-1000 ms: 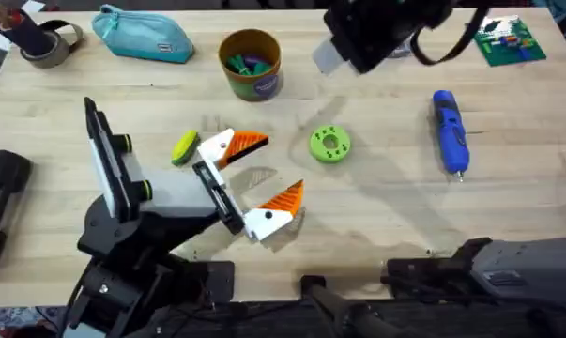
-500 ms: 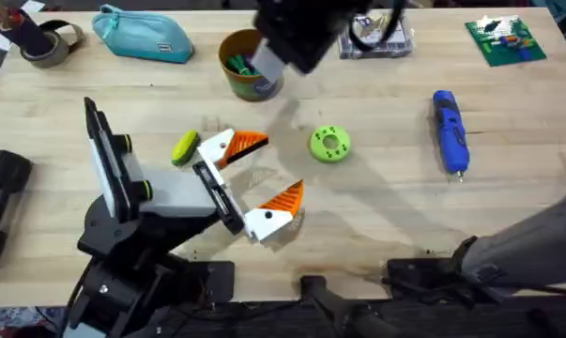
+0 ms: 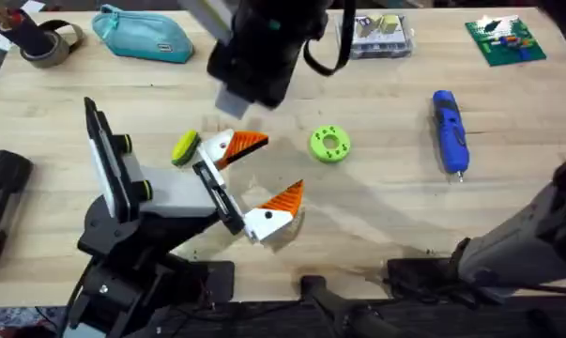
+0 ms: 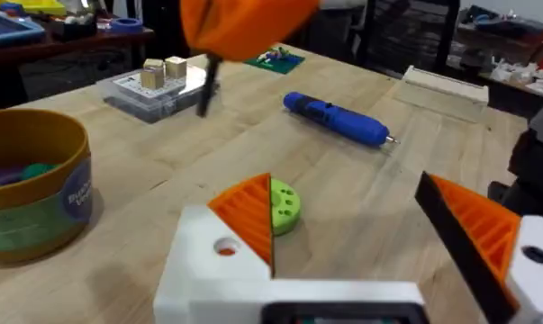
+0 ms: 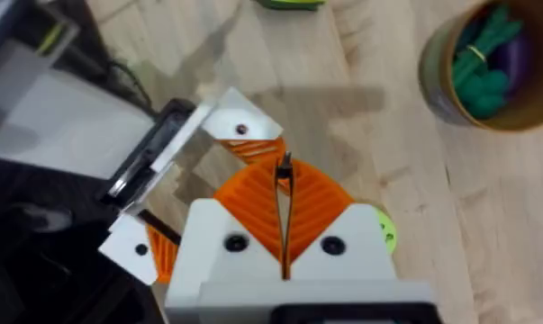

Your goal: Pick up the gripper from the table and insert it into the empty holder that is missing its gripper. Then pick up a screw, insert it into the mounting hole, and use the screwdriver to tighten it. Finally, clean up the table by picking up the vegetable and placing it into the bucket.

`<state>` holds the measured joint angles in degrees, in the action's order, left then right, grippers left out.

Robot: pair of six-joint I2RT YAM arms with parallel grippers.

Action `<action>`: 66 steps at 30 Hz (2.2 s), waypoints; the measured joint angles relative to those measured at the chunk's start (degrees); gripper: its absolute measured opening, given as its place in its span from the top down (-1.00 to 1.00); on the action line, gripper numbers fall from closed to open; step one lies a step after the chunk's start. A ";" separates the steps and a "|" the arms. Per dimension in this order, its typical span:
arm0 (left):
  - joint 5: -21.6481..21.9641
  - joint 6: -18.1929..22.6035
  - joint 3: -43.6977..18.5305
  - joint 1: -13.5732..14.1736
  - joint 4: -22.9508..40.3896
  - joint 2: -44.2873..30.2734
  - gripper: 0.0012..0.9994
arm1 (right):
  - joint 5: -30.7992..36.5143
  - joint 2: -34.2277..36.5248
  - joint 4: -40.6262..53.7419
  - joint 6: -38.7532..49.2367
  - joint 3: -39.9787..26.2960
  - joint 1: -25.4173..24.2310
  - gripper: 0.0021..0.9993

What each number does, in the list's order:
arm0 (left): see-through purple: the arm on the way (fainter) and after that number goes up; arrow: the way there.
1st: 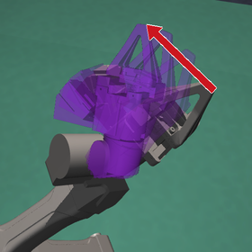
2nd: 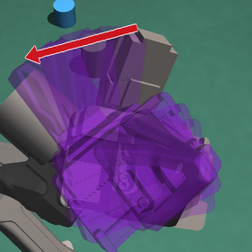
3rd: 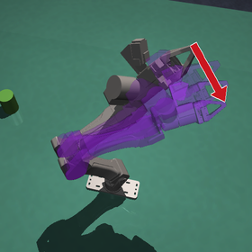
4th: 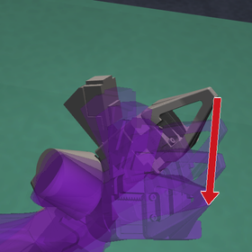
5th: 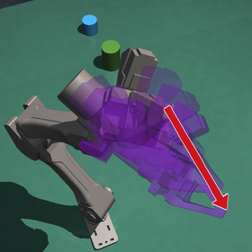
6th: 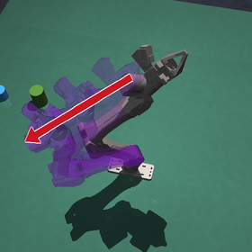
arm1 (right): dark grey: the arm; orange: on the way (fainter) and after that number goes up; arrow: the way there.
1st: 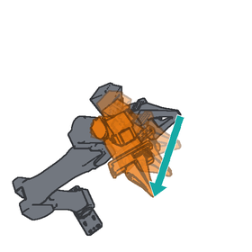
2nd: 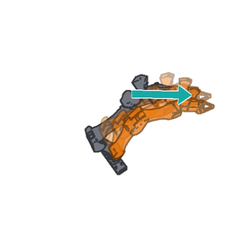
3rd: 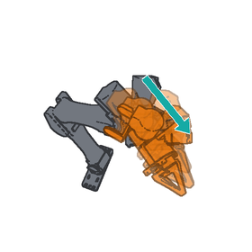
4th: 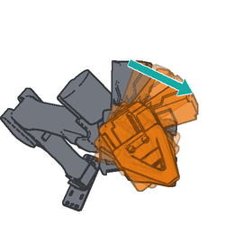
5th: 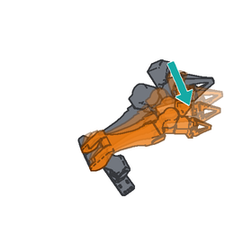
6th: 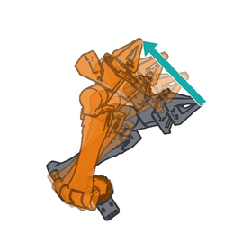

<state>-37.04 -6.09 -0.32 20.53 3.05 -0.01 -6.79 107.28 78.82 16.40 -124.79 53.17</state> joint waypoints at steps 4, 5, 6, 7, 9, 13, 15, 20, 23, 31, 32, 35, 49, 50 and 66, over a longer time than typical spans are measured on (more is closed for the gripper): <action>0.00 0.01 0.00 0.00 0.00 0.00 -0.97 | -1.42 -0.01 1.02 3.30 0.00 1.40 0.98; 0.00 0.02 0.00 0.00 0.00 0.00 -0.97 | -1.75 -0.01 1.51 4.17 0.00 1.53 0.98; 0.00 0.01 0.00 0.00 0.00 0.00 -0.97 | -1.97 -0.01 2.19 5.16 0.00 1.58 0.98; 0.00 0.00 0.00 0.00 0.00 0.00 -0.97 | -2.07 -0.01 2.61 5.91 0.00 1.57 0.98; 0.00 0.00 0.00 0.00 0.00 0.00 -0.97 | -2.14 0.00 2.75 7.31 0.00 1.56 0.98; 0.00 0.01 0.00 0.00 0.00 0.00 -0.97 | -2.30 0.00 2.74 9.37 0.00 1.52 0.98; 0.00 0.00 0.00 0.00 0.00 0.00 -0.97 | -2.32 -0.01 2.74 10.33 0.00 1.52 0.98; 0.00 0.02 0.00 0.00 0.00 0.00 -0.97 | -2.32 -0.01 2.74 14.07 0.00 1.57 0.98; 0.00 0.00 0.00 0.00 0.00 0.00 -0.97 | -2.32 -0.01 2.74 16.05 0.00 1.57 0.98; 0.00 0.00 0.00 0.00 0.00 0.00 -0.97 | -2.32 -0.01 2.67 18.21 0.00 1.57 0.98; 0.00 0.00 0.00 0.00 0.00 0.00 -0.97 | -2.32 -0.01 2.64 18.30 0.00 1.57 0.98; 0.00 0.01 0.00 0.00 0.00 0.00 -0.97 | -2.86 0.05 2.52 18.60 0.00 1.60 0.98; 0.00 0.00 0.00 0.00 0.00 0.00 -0.97 | -4.92 2.97 2.24 19.75 0.00 1.96 0.98; 0.00 0.00 0.00 0.00 0.00 0.00 -0.97 | -4.92 3.13 2.25 19.85 0.00 1.96 0.98; 0.00 0.00 0.00 0.00 0.00 0.00 -0.97 | -4.92 4.12 2.19 20.09 -0.02 2.04 0.98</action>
<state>-37.04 -6.08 -0.32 20.53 3.05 -0.01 -11.70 111.40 81.01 36.49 -124.81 55.21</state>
